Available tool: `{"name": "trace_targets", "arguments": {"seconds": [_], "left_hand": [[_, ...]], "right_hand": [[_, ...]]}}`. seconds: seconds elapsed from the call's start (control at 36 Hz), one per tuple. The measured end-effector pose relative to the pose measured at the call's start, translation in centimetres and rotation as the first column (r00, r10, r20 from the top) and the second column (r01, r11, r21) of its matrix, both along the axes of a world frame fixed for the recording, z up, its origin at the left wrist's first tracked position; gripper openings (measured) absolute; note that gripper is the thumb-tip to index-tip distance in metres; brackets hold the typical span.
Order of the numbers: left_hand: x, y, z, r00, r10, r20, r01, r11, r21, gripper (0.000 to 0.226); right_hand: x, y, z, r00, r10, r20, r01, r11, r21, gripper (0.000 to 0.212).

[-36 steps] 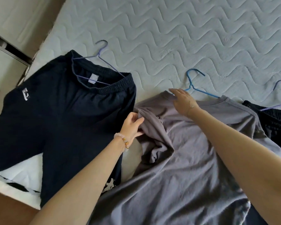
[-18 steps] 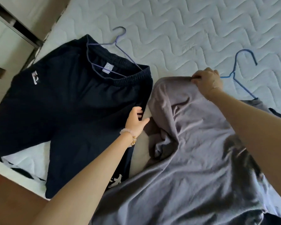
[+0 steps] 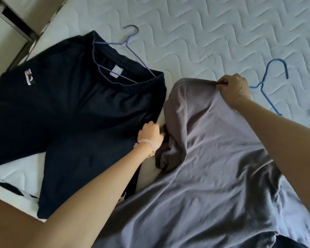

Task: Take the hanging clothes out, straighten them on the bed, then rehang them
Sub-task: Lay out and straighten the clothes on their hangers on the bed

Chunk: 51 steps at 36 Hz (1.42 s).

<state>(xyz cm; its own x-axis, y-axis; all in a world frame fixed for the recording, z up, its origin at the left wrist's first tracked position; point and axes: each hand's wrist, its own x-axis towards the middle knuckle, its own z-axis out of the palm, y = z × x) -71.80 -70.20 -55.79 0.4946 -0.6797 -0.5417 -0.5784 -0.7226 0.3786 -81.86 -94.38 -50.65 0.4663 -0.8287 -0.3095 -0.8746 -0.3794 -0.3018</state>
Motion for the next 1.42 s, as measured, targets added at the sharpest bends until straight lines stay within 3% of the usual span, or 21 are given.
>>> {"name": "trace_targets", "arguments": {"seconds": [0.06,0.11,0.17,0.31,0.42,0.5,0.61,0.67,0.75,0.81,0.89,0.97,1.06,1.22,1.33,1.42], "left_hand": [[1.6,1.0,1.0,0.964,0.208,-0.165,-0.242,0.944,-0.226,0.015],[4.2,1.8,2.6,0.915,0.341,-0.216,-0.4,0.844,-0.359,0.023],[7.5,2.3,4.3,0.902,0.404,-0.15,-0.425,0.775,-0.468,0.011],[15.6,2.5,7.6,0.846,0.532,0.031,-0.395,0.664,-0.635,0.015],[19.0,1.8,7.5,0.842,0.531,0.092,-0.374,0.698,-0.61,0.009],[20.4,1.2,6.6,0.849,0.511,0.135,-0.371,0.759,-0.535,0.022],[21.0,0.7,5.3,0.843,0.52,0.138,-0.435,0.81,-0.394,0.022],[20.5,0.6,4.8,0.831,0.532,0.165,-0.457,0.82,-0.343,0.019],[19.2,0.6,4.1,0.821,0.541,0.182,-0.48,0.826,-0.295,0.025],[18.2,1.0,3.7,0.834,0.507,0.216,-0.444,0.851,-0.281,0.033],[16.7,2.4,3.0,0.861,0.357,0.363,-0.269,0.924,-0.271,0.046],[15.2,4.2,2.6,0.804,0.146,0.576,0.042,0.953,-0.3,0.054],[12.9,5.1,2.9,0.753,0.012,0.658,0.237,0.928,-0.288,0.053],[4.5,6.8,2.4,0.84,-0.225,0.494,0.436,0.822,-0.366,0.035],[-1.8,8.7,0.9,0.871,-0.37,0.323,0.472,0.811,-0.346,0.027],[-6.7,10.2,0.7,0.917,-0.369,0.153,0.399,0.844,-0.357,0.022]], "right_hand": [[0.0,-0.2,0.1,1.0,-0.004,-0.004,0.004,1.0,-0.008,0.028],[0.1,-0.5,0.2,1.0,-0.009,-0.003,0.009,1.0,-0.025,0.028],[0.1,-0.8,0.2,1.0,-0.018,-0.006,0.017,0.999,-0.051,0.028],[0.8,-0.6,0.3,0.993,-0.066,-0.1,0.053,0.99,-0.127,0.028],[2.1,-0.1,0.5,0.987,-0.072,-0.141,0.046,0.983,-0.179,0.027],[3.0,0.0,1.0,0.99,-0.095,-0.102,0.083,0.99,-0.116,0.028],[3.7,0.4,1.0,0.987,-0.157,-0.031,0.156,0.987,-0.02,0.029],[3.4,0.8,0.3,0.978,-0.199,0.064,0.19,0.974,0.119,0.035],[2.1,2.1,-0.8,0.976,-0.15,0.156,0.086,0.93,0.356,0.062],[0.9,2.9,-1.3,0.97,-0.147,0.193,0.056,0.91,0.411,0.07],[-1.7,4.7,-1.8,0.937,-0.281,0.206,0.162,0.874,0.458,0.063],[-5.7,6.2,-2.6,0.942,-0.3,0.148,0.215,0.883,0.417,0.049],[-10.5,8.3,-3.3,0.897,-0.422,0.134,0.321,0.828,0.46,0.037],[-20.6,15.4,-3.2,0.731,-0.674,0.107,0.532,0.661,0.529,0.027],[-26.9,19.4,-2.3,0.671,-0.741,0.036,0.625,0.591,0.511,0.024],[-30.7,21.6,-1.4,0.584,-0.81,0.04,0.686,0.52,0.509,0.022]]}}
